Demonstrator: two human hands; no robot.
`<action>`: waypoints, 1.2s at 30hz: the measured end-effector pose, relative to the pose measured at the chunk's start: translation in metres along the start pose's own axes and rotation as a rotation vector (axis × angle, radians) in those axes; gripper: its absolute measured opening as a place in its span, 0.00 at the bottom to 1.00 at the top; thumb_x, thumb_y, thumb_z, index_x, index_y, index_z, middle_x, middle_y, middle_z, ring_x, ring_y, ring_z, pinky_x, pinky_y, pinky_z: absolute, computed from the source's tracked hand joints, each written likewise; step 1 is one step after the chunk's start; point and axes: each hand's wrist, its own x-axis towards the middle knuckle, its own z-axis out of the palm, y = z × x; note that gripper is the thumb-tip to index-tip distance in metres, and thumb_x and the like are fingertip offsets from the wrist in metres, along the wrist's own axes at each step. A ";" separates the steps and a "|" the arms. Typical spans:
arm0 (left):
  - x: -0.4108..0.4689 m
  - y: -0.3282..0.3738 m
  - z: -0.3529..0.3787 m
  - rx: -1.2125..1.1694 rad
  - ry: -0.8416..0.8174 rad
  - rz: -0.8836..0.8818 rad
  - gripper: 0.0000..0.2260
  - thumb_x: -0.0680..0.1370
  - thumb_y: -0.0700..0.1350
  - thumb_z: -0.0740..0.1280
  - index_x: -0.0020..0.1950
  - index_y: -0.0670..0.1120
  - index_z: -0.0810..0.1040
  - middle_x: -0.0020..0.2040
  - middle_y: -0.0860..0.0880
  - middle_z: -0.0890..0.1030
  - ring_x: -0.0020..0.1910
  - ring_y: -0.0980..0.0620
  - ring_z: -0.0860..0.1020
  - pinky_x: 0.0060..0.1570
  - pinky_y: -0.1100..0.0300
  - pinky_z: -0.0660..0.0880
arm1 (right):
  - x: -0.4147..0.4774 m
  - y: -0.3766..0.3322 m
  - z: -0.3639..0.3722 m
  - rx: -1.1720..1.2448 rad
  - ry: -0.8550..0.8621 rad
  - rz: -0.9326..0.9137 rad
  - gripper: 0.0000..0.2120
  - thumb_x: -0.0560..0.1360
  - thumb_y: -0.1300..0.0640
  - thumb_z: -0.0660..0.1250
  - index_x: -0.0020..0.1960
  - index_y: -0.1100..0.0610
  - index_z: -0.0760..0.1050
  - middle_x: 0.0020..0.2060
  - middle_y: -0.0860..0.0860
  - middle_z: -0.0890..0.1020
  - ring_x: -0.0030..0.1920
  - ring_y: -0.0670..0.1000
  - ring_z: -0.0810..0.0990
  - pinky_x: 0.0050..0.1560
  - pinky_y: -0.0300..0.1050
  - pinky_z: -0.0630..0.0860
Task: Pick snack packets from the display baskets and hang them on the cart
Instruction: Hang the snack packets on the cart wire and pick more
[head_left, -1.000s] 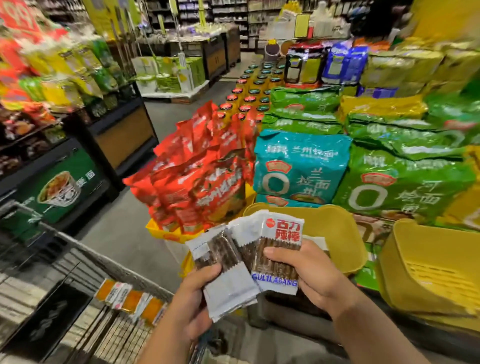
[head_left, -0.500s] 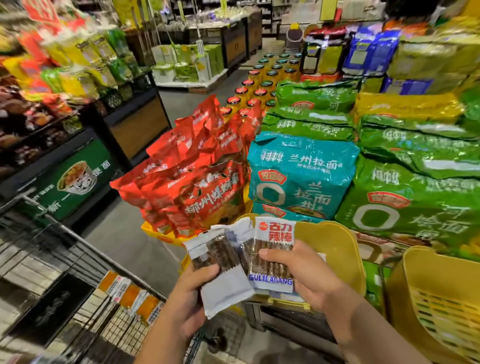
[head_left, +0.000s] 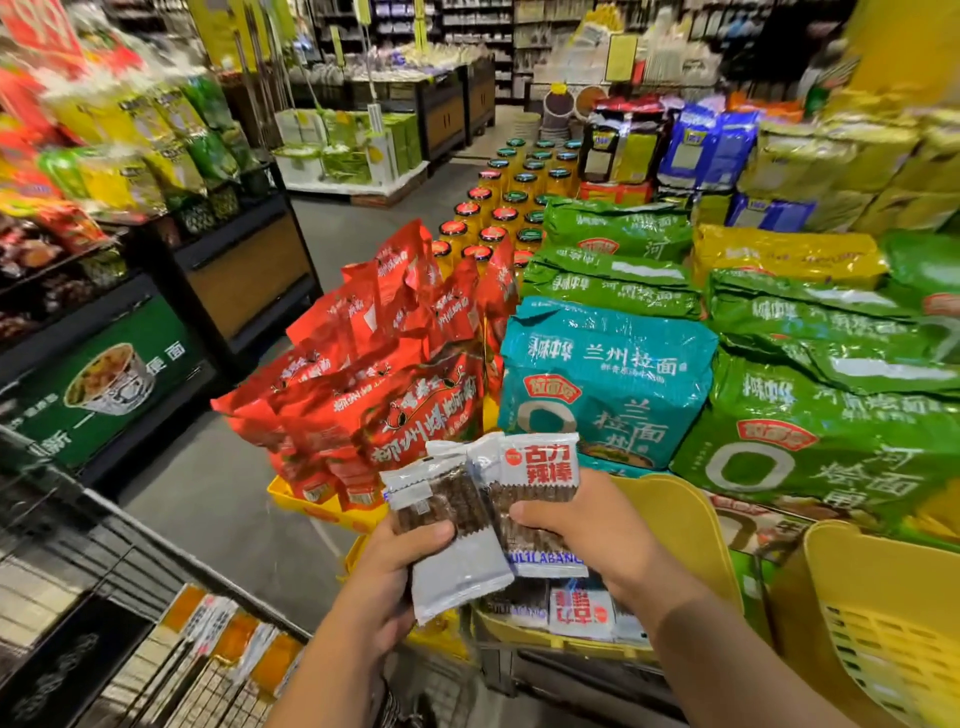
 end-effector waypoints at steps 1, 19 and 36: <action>0.001 0.002 -0.001 0.000 -0.001 0.012 0.38 0.51 0.43 0.85 0.60 0.43 0.79 0.50 0.38 0.86 0.43 0.40 0.86 0.37 0.48 0.83 | 0.001 0.000 0.002 0.036 0.016 0.008 0.11 0.74 0.62 0.76 0.54 0.51 0.84 0.46 0.46 0.88 0.48 0.49 0.86 0.57 0.50 0.81; 0.006 -0.003 -0.042 0.029 -0.019 -0.077 0.36 0.58 0.41 0.81 0.65 0.39 0.78 0.54 0.36 0.84 0.46 0.39 0.85 0.41 0.47 0.83 | 0.010 0.025 0.006 0.360 0.070 0.153 0.12 0.76 0.66 0.70 0.59 0.61 0.81 0.53 0.60 0.86 0.54 0.63 0.85 0.60 0.65 0.78; 0.025 0.006 -0.041 0.009 0.054 -0.084 0.26 0.65 0.38 0.75 0.63 0.42 0.79 0.57 0.35 0.84 0.52 0.35 0.83 0.59 0.26 0.73 | 0.030 0.076 -0.010 -0.356 0.131 0.442 0.08 0.71 0.56 0.79 0.49 0.54 0.83 0.45 0.51 0.87 0.46 0.51 0.85 0.51 0.49 0.82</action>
